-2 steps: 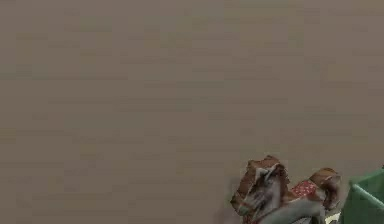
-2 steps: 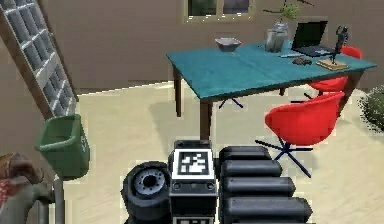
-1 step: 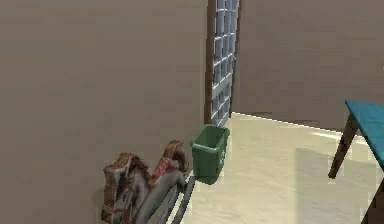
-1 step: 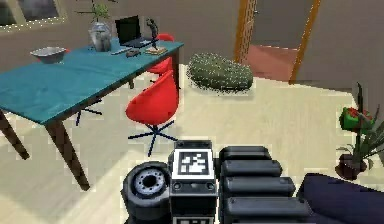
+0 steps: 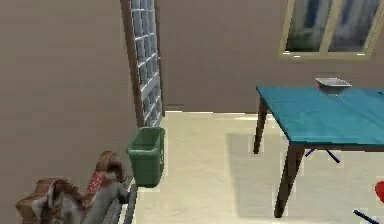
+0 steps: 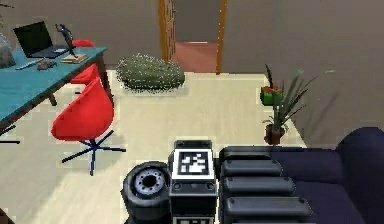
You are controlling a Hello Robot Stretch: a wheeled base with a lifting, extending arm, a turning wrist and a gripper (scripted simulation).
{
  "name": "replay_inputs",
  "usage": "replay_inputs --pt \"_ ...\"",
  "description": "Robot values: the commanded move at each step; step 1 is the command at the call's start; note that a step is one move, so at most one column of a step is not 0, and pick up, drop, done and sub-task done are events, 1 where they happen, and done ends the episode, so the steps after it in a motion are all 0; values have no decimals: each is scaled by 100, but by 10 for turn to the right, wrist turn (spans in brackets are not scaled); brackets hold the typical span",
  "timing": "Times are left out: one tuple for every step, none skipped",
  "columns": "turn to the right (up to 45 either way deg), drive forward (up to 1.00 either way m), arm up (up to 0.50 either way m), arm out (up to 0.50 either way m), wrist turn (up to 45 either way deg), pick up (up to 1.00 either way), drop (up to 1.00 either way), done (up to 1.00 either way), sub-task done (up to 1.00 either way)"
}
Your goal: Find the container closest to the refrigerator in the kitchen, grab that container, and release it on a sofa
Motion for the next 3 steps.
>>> replay_inputs --pt "450 0 0 0 0 0 0 0 0" --pt "450 0 0 0 0 0 0 0 0" --pt "30 0 0 0 0 0 0 0 0"
